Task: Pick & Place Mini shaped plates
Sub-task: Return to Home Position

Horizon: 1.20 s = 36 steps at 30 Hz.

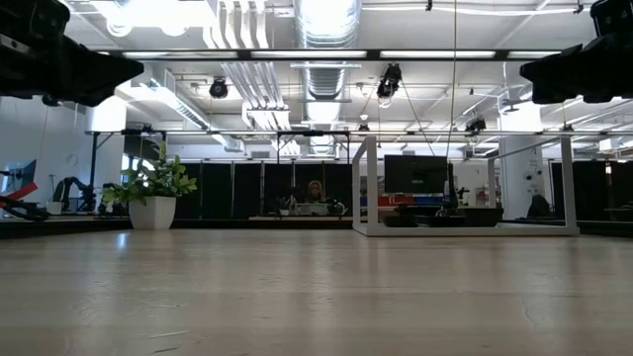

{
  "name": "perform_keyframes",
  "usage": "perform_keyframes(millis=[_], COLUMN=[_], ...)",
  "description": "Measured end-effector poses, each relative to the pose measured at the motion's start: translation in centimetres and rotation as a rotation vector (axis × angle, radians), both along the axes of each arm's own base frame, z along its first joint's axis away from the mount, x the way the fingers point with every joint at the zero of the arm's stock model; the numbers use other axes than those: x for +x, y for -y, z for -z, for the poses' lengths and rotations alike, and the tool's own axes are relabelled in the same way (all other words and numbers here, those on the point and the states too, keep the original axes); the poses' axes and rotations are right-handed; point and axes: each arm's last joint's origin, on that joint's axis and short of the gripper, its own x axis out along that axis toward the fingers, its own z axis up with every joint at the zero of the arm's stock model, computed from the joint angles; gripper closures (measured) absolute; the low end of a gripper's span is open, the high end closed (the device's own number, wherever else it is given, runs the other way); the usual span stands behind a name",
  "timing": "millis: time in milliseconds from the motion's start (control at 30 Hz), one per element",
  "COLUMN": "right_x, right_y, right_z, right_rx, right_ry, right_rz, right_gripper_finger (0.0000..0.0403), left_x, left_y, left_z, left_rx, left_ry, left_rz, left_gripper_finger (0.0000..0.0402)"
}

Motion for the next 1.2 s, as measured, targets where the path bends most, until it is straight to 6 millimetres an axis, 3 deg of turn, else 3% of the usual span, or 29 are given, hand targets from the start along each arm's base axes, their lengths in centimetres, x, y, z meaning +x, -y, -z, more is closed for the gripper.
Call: perform_keyframes(millis=[1200], right_x=[0.0], right_y=[0.0], right_z=[0.0], right_rx=[0.006], right_ry=[-0.001], right_rz=[0.001], right_gripper_finger=[0.0394], left_x=[0.02], left_y=[0.0], left_z=[0.14], left_rx=[0.004], left_ry=[-0.009], left_rz=[-0.002], left_gripper_finger=[0.0401])
